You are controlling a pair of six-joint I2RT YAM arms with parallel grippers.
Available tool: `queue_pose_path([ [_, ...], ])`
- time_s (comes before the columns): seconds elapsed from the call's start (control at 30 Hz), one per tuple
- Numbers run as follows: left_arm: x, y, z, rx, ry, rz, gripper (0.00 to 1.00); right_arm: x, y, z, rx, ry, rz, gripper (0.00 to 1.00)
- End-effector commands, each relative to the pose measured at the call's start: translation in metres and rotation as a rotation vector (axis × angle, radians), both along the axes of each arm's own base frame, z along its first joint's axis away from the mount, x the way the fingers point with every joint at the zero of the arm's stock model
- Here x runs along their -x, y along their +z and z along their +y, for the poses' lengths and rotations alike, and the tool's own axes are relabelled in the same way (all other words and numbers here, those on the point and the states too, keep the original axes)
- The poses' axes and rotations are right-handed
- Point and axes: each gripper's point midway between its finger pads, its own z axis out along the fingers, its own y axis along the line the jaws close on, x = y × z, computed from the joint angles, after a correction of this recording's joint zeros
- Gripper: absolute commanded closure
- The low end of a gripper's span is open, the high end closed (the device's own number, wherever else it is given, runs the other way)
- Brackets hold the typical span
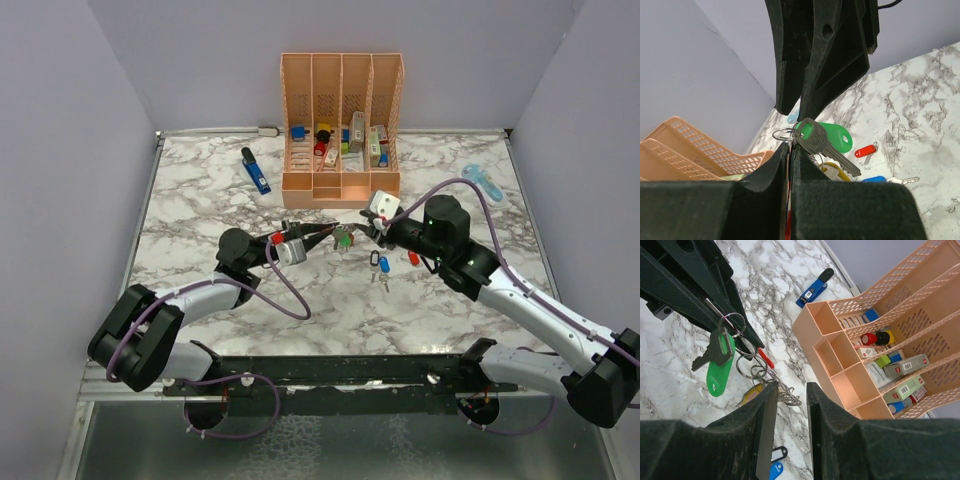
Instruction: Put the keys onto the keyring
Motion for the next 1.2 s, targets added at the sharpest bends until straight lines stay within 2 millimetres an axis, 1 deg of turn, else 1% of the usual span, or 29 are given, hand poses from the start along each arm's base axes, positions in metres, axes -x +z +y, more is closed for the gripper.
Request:
queue_pose_path([
  [0.0,0.009,0.021,-0.005,0.02,-0.062,-0.038,1.0,0.005,0.024,0.01,-0.034,0.055,-0.063,0.7],
  [0.1,0.009,0.02,-0.006,0.015,-0.073,-0.028,1.0,0.008,0.025,0.011,-0.029,0.063,-0.071,0.71],
  [0.2,0.01,0.015,-0.009,-0.006,-0.096,-0.009,1.0,0.013,0.03,0.013,-0.035,0.082,-0.075,0.71],
  [0.27,0.008,0.013,-0.011,-0.012,-0.096,0.004,1.0,0.016,0.028,0.016,-0.027,0.098,-0.07,0.73],
  [0.43,0.008,0.012,-0.013,-0.02,-0.107,0.01,1.0,0.023,0.03,0.02,-0.022,0.121,-0.071,0.73],
  [0.67,0.008,0.012,-0.013,-0.028,-0.117,0.014,1.0,0.032,0.024,0.023,0.011,0.144,-0.055,0.72],
  [0.73,0.008,0.012,-0.013,-0.029,-0.118,0.013,1.0,0.035,0.024,0.023,0.013,0.147,-0.051,0.72],
  [0.93,0.008,0.014,-0.012,-0.029,-0.126,0.015,1.0,0.04,0.015,0.014,0.055,0.135,-0.029,0.71],
  [1.17,0.015,0.014,-0.011,-0.032,-0.157,0.034,1.0,0.039,0.019,0.011,0.054,0.123,-0.047,0.7],
])
